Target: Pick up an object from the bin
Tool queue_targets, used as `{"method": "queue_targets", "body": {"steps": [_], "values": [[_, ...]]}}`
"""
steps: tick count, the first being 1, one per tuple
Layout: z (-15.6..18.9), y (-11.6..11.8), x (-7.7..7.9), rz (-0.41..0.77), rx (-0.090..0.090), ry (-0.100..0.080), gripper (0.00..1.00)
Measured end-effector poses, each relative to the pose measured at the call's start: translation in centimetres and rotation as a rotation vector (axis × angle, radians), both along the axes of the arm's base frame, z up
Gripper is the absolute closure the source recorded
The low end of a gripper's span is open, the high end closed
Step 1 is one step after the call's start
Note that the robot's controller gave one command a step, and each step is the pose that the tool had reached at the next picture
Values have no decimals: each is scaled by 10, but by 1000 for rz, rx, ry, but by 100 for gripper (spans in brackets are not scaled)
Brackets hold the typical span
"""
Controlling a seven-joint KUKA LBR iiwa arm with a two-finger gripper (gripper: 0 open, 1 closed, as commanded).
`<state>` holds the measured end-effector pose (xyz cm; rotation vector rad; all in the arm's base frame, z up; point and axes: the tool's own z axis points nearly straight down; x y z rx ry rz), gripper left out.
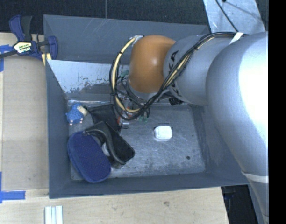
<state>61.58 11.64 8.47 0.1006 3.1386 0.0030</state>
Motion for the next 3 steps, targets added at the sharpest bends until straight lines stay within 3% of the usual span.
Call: {"method": "queue_targets", "body": {"steps": [1, 2, 3], "values": [[-4, 33, -9, -52, -12, -31, 0], [-11, 38, -16, -53, -4, -12, 100], [76, 23, -5, -54, -1, -8, 100]]}}
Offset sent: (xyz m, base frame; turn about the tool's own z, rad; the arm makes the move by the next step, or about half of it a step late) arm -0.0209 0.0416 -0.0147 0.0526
